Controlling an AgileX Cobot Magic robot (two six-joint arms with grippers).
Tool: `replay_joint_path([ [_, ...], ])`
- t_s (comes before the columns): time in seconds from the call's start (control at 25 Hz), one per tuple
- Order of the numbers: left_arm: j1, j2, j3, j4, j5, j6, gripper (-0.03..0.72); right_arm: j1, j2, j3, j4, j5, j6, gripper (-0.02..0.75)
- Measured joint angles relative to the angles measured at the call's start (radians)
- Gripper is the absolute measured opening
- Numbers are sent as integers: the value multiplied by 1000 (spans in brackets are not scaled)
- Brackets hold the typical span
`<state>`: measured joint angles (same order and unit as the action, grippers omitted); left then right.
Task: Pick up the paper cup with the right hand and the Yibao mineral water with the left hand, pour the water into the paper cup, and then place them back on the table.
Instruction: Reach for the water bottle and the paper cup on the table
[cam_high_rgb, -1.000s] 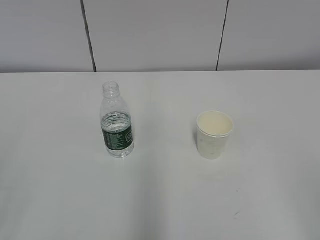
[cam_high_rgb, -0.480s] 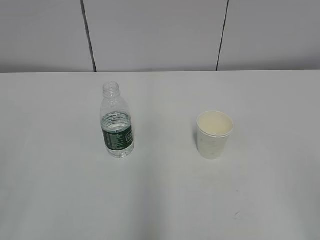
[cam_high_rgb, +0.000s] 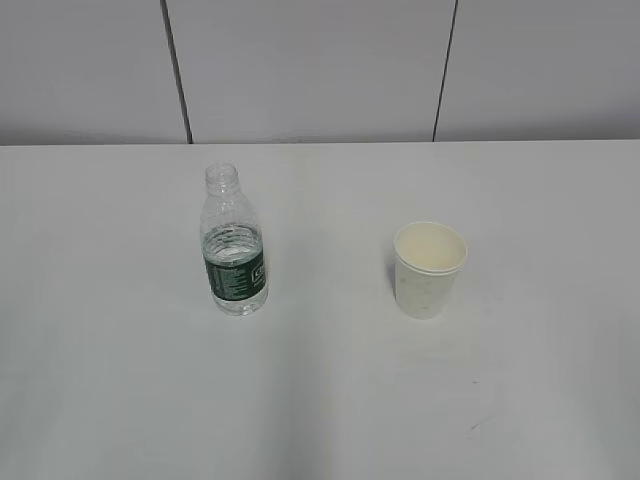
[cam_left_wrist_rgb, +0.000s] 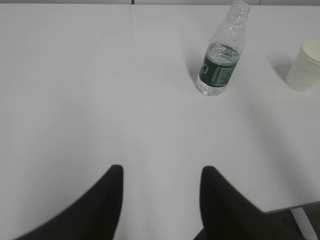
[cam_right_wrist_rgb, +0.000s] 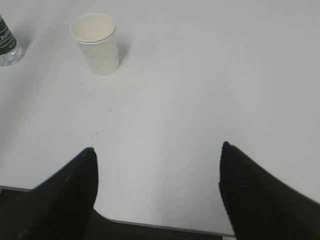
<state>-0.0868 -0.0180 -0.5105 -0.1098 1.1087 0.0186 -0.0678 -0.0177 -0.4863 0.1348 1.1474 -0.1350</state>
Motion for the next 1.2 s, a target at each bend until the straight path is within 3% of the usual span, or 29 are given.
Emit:
replay_joint_path([
  [0.2,0,0,0,1,0,0,535,0,0,0,0,0,0,585],
  [0.28,0,0,0,1,0,0,571,0,0,0,0,-2,0,585],
  [0.44,0,0,0,1,0,0,579,0,5,-14,0,-89,0,585],
  [1.2,0,0,0,1,-2,0,580,8,347,294,2,-1089,-148,586],
])
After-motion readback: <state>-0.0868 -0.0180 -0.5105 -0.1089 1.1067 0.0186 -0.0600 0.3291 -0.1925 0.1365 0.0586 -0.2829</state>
